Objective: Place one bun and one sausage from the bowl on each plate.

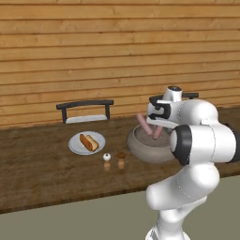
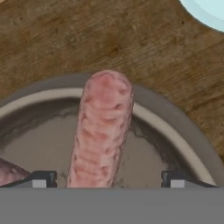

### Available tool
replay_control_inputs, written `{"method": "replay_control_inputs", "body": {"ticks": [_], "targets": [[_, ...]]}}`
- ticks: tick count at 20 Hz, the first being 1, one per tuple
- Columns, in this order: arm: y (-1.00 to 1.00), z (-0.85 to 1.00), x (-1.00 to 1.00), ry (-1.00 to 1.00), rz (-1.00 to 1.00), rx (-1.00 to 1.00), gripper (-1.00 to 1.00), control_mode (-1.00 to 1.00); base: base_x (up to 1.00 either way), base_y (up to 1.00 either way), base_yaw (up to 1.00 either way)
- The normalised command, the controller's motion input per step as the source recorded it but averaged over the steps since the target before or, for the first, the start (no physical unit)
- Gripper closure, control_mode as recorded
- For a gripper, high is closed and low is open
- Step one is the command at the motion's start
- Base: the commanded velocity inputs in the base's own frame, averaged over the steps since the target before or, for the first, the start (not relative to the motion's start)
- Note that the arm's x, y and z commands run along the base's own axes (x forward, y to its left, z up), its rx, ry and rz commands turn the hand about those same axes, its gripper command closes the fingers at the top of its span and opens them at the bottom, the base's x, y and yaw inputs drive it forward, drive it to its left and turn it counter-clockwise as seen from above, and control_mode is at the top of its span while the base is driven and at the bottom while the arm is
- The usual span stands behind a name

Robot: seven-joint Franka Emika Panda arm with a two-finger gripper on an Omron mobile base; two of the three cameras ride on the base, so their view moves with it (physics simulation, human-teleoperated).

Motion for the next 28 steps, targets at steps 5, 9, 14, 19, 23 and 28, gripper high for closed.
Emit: {"method": "replay_control_inputs", "body": {"ticks": [5, 9, 14, 19, 23, 28], "targets": [[0.02, 0.03, 0.00, 0.00, -0.02, 0.00, -1.00, -1.00, 0.00, 0.00, 0.00], [0.18, -0.16, 0.00, 0.02, 0.00, 0.00, -1.00, -1.00, 0.00, 0.00, 0.00], [0.26, -0.16, 0.00, 0.01, 0.00, 0.00, -1.00, -1.00, 0.00, 0.00, 0.00], [0.00, -0.23, 0.00, 0.03, 0.00, 0.00, 1.00, -1.00, 0.00, 0.00, 0.00], [-0.13, -0.10, 0.00, 0.01, 0.00, 0.00, 1.00, -1.00, 0.00, 0.00, 0.00], [-0.22, -0.03, 0.00, 0.00, 0.00, 0.00, 1.00, -1.00, 0.00, 0.00, 0.00]]}}
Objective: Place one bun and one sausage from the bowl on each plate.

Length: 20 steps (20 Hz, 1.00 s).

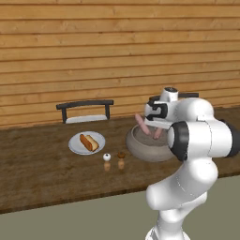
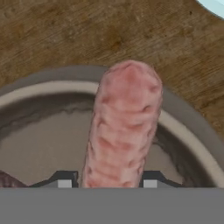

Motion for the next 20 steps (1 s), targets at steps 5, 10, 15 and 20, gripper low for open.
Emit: {"method": "replay_control_inputs", "body": {"ticks": [5, 10, 15, 20], "targets": [[-0.16, 0.42, -0.01, 0.01, 0.00, 0.00, 1.00, -1.00, 0.00, 0.00, 0.00], [-0.22, 0.84, -0.02, 0.00, 0.00, -0.07, 1.00, -1.00, 0.00, 0.00, 0.00], [-0.57, 0.27, 0.15, 0.01, 0.00, -0.09, 1.00, -1.00, 0.00, 0.00, 0.00], [-0.70, 0.00, 0.32, 0.13, 0.02, -0.05, 1.00, -1.00, 0.00, 0.00, 0.00]]}}
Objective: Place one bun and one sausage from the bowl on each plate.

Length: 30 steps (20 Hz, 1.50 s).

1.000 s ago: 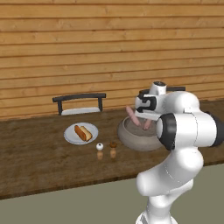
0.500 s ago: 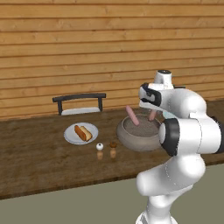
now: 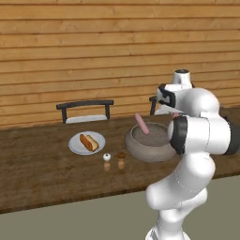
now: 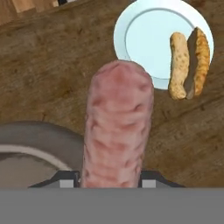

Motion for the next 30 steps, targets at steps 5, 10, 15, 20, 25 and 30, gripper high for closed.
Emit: {"method": "replay_control_inputs", "body": {"ticks": [5, 10, 15, 20, 25, 30], "targets": [[-0.80, -0.17, 0.33, 0.15, 0.02, 0.00, 1.00, -1.00, 0.00, 0.00, 0.00], [-0.68, -0.37, 0.44, 0.19, 0.00, 0.00, 1.00, -1.00, 0.00, 0.00, 0.00], [-0.33, -0.33, 0.12, 0.13, 0.00, -0.01, 1.00, -1.00, 0.00, 0.00, 0.00], [-0.18, -0.26, 0.38, 0.07, 0.00, 0.00, 1.00, -1.00, 0.00, 0.00, 0.00], [-0.16, -0.38, 0.42, 0.07, 0.00, 0.00, 1.00, -1.00, 0.00, 0.00, 0.00], [-0.46, -0.30, -0.11, 0.01, 0.00, 0.03, 1.00, -1.00, 0.00, 0.00, 0.00]]}}
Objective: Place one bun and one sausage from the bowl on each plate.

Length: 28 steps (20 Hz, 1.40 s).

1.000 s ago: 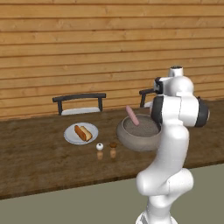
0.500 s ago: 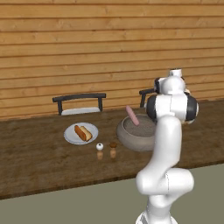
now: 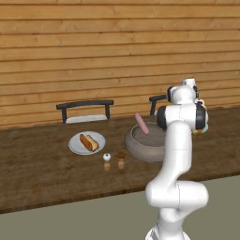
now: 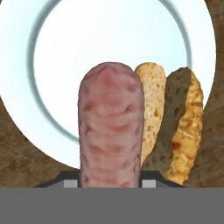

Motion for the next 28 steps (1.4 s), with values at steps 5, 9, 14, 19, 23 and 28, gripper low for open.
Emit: {"method": "replay_control_inputs", "body": {"ticks": [5, 9, 14, 19, 23, 28], "targets": [[0.02, -0.05, 0.04, -0.01, 0.00, 0.01, 1.00, -1.00, 0.00, 0.00, 0.00], [0.04, -0.11, -0.03, 0.00, 0.00, 0.00, 1.00, -1.00, 0.00, 0.00, 0.00], [0.09, -0.29, -0.15, -0.01, 0.00, 0.00, 1.00, -1.00, 0.00, 0.00, 0.00], [0.14, -0.03, -0.03, -0.03, 0.00, 0.00, 1.00, -1.00, 0.00, 0.00, 0.00], [0.23, -0.06, 0.00, 0.00, 0.00, 0.00, 1.00, -1.00, 0.00, 0.00, 0.00], [0.03, -0.11, 0.00, 0.00, 0.00, 0.00, 1.00, -1.00, 0.00, 0.00, 0.00]]}}
